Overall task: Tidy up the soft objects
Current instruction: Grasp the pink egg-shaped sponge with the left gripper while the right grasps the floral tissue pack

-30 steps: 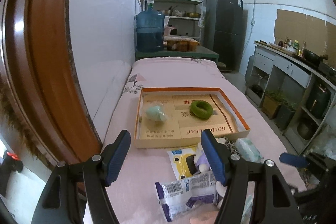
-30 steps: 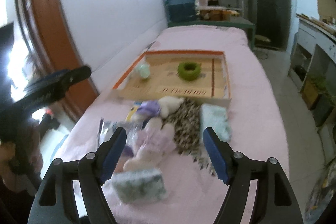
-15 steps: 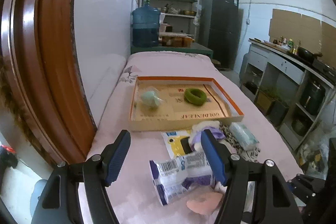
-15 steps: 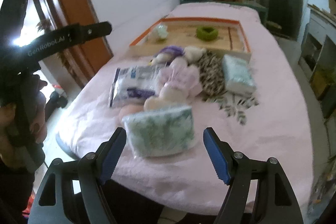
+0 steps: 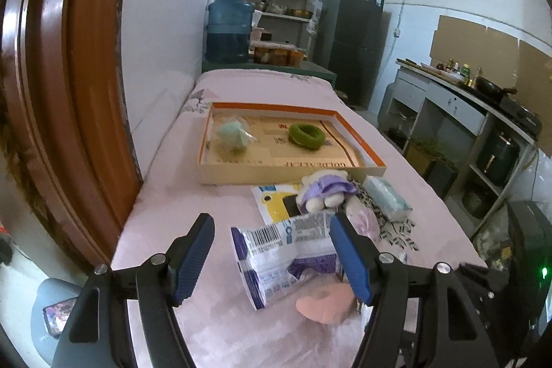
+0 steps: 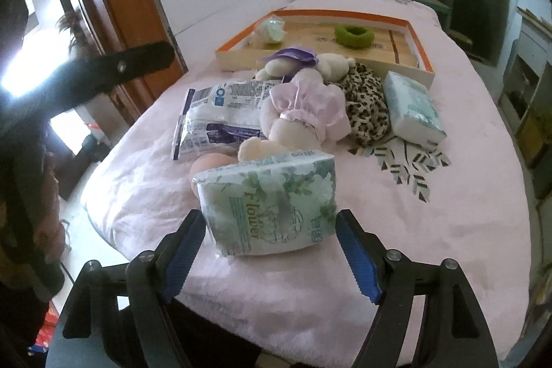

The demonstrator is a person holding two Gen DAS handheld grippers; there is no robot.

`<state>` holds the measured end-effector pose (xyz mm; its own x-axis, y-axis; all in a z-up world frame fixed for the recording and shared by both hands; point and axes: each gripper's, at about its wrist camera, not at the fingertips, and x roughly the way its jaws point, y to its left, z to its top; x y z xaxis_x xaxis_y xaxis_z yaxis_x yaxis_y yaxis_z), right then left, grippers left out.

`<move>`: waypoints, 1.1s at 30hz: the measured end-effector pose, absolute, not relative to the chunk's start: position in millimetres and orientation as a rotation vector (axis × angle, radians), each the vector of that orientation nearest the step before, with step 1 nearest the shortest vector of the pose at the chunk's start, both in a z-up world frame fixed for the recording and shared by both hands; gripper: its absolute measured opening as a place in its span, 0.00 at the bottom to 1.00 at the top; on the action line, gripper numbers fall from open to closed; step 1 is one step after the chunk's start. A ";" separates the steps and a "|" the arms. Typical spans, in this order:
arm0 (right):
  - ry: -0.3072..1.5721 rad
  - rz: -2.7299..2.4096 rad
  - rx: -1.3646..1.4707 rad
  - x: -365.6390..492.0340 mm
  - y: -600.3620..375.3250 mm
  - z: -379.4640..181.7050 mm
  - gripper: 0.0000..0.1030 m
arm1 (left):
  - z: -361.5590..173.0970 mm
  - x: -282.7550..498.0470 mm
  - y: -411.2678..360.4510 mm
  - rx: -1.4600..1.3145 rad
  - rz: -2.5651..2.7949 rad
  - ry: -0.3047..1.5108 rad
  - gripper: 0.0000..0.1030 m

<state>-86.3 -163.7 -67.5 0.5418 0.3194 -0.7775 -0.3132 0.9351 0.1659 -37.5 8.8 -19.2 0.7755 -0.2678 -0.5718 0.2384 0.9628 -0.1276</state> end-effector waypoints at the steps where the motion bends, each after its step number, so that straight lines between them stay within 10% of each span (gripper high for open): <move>1: 0.925 0.376 0.005 -84.7 -163.4 -68.0 0.78 | -21.2 -37.8 8.1 -0.047 -0.279 0.631 0.67; 27: 0.872 0.300 0.163 -86.3 -216.4 -51.3 0.74 | -81.3 -55.2 -21.9 -0.020 -0.459 0.772 0.65; 33: 0.883 0.304 0.179 -86.5 -218.1 -54.8 0.74 | -95.3 -46.9 -18.8 -0.056 -0.490 0.809 0.49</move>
